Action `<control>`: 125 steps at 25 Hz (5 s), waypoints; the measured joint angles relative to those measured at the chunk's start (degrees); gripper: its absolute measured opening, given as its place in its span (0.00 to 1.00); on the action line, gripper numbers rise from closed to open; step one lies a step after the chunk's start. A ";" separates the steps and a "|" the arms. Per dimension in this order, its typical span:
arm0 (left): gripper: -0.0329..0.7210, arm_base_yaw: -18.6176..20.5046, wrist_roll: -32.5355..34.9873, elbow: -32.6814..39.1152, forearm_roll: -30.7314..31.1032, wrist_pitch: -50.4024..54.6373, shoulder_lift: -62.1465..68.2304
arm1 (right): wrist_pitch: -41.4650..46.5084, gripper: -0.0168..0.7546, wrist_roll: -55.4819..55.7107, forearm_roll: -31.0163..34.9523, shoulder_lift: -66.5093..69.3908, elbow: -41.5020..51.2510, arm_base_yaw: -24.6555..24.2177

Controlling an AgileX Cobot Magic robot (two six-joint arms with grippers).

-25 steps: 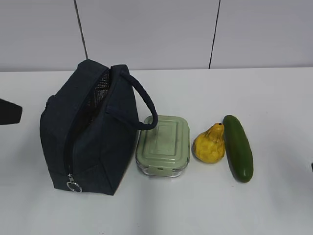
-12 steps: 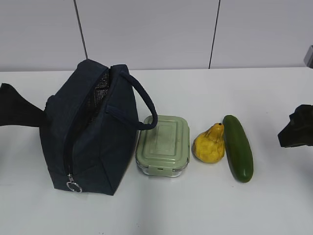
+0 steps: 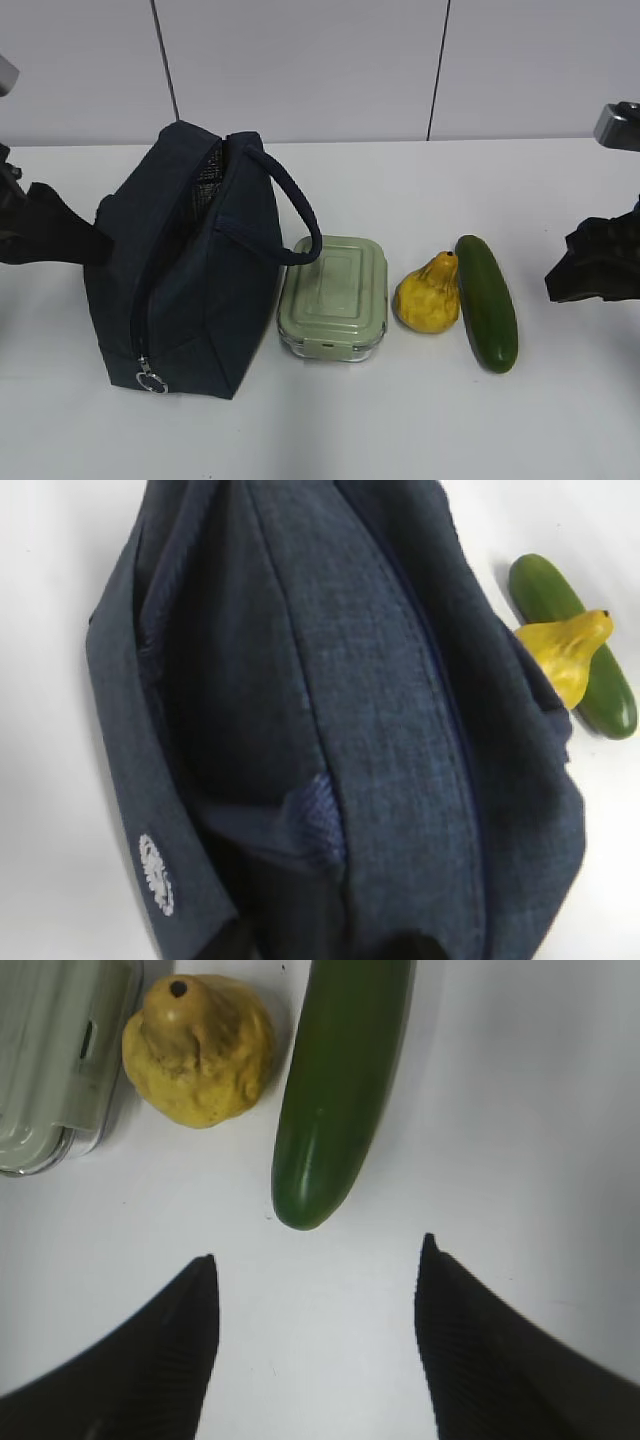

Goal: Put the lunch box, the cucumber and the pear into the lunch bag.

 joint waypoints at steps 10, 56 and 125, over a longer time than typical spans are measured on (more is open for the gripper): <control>0.23 -1.11 3.44 -0.02 -3.87 -1.07 1.61 | -2.27 0.64 -1.22 1.27 1.45 -0.11 0.00; 0.05 -1.21 3.98 -0.02 -4.27 -1.54 1.65 | -7.27 0.78 -7.13 12.05 23.33 -5.05 1.33; 0.05 -1.21 4.19 -0.02 -6.63 -2.49 1.65 | -21.54 0.41 -26.41 64.33 25.70 -22.86 37.11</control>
